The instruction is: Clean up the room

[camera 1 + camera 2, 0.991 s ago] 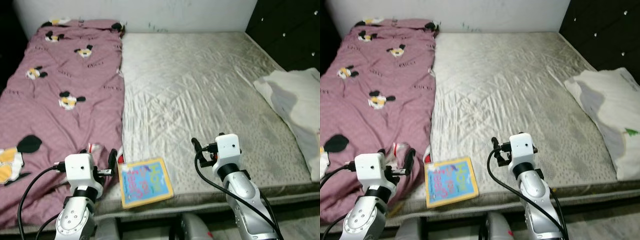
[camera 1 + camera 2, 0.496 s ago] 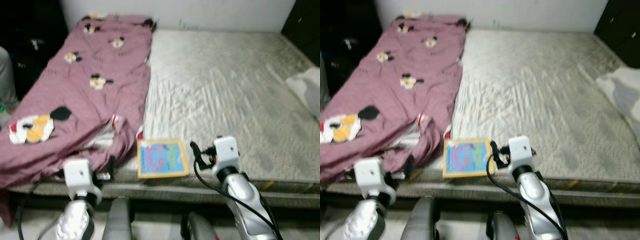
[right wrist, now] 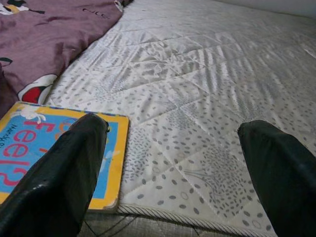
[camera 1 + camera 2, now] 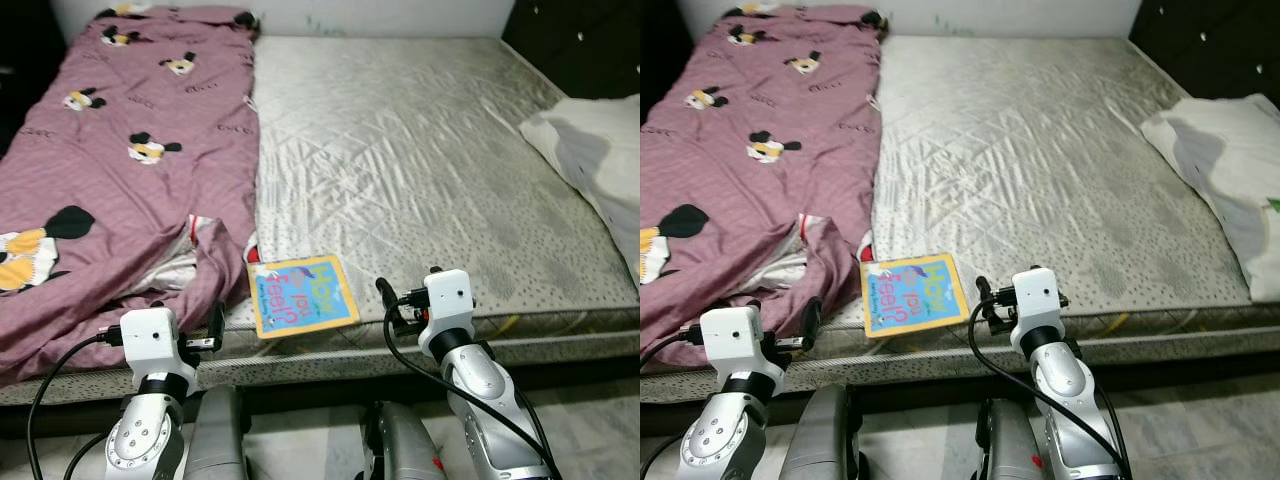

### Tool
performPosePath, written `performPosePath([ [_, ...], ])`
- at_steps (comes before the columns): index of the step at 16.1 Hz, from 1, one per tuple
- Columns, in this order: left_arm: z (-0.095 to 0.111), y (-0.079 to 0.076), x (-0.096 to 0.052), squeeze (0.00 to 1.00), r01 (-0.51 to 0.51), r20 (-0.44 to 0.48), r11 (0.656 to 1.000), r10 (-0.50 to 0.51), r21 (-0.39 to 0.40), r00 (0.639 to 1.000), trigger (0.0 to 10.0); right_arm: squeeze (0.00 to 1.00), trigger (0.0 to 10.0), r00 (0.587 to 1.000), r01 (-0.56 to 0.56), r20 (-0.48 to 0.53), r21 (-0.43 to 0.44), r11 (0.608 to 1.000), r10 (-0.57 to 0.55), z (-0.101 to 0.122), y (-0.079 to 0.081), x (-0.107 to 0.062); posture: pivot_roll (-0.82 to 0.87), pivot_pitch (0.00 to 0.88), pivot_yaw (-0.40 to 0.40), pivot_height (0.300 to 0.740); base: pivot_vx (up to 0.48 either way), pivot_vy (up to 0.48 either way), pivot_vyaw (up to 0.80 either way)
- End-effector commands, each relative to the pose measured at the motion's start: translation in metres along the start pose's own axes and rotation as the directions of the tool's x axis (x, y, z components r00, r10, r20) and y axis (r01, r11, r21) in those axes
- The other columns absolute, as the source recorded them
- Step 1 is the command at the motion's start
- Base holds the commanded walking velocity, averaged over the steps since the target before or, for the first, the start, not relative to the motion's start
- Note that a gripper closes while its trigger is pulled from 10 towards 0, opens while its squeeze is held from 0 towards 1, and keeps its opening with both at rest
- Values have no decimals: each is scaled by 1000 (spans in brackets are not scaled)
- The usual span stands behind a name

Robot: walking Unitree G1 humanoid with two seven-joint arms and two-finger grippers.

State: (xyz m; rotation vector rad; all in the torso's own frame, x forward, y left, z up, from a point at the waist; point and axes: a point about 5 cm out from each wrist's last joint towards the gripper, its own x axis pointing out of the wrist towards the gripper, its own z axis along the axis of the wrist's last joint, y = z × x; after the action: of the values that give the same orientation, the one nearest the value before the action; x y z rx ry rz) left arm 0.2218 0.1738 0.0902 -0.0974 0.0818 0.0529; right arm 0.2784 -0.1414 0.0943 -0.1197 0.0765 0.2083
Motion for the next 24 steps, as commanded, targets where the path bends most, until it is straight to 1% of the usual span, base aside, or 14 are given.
performPosePath([
  [1,1,0,1,0,-2,-2,1000,2,4,1000,10000,0,10000,1000,-1,1,4,1000,1,1,-1,0,16,134,-33,568,0,0,0],
  [2,1,0,1,0,-1,-2,1000,1,4,1000,10000,0,10000,1000,-1,1,4,1000,1,1,-1,0,16,134,-33,563,0,0,0],
  [3,1,0,1,0,0,-1,1000,0,3,1000,10000,0,10000,1000,-1,0,2,1000,1,1,-1,0,16,134,-33,543,0,0,0],
  [5,1,-1,2,0,1,2,1000,-1,2,1000,10000,0,10000,1000,-1,1,1,1000,1,1,-1,1,16,134,-33,518,0,0,0],
  [10,2,2,5,0,-20,6,1000,20,-2,1000,10000,0,10000,1000,5,-3,-7,1000,-5,0,-2,1,16,134,-34,518,0,0,0],
  [11,2,9,13,0,-54,8,998,54,-17,998,10000,0,10000,1000,9,-5,-5,1000,-9,0,-2,1,10,135,-42,518,0,0,0],
  [12,2,12,16,0,-73,9,997,74,-23,997,10000,0,10000,1000,10,-5,-5,1000,-10,0,-3,2,10,135,-42,518,0,0,0],
  [13,4,16,25,0,-94,14,995,94,-33,995,10000,0,10000,1000,10,-6,-5,1000,-10,0,-3,2,4,137,-52,518,0,0,0],
  [14,5,15,32,0,-82,14,996,83,-36,996,10000,0,10000,1000,9,-7,-6,1000,-9,1,-4,2,4,137,-52,518,0,0,0],
  [17,3,1,52,0,-26,-5,999,26,-47,1000,10000,0,10000,1000,27,-8,-14,1000,-27,2,-10,1,-24,155,-51,518,0,0,0],
  [18,3,-2,56,0,-18,-9,999,17,-47,1000,10000,0,10000,1000,30,-8,-14,999,-30,2,-10,0,-32,158,-50,518,0,0,0],
  [20,1,-14,71,0,16,-19,998,-18,-60,1000,10000,0,10000,999,44,-13,-18,999,-44,2,-14,-8,-54,171,-42,518,0,0,0],
  [22,2,-16,78,0,28,-17,997,-29,-67,999,10000,0,10000,998,55,-23,-21,998,-55,-1,-17,-15,-72,189,-36,518,0,0,0],
  [24,3,-14,93,0,35,-25,996,-37,-80,999,10000,0,10000,998,59,-34,-24,998,-60,-2,-18,-21,-87,208,-31,518,0,0,0],
])
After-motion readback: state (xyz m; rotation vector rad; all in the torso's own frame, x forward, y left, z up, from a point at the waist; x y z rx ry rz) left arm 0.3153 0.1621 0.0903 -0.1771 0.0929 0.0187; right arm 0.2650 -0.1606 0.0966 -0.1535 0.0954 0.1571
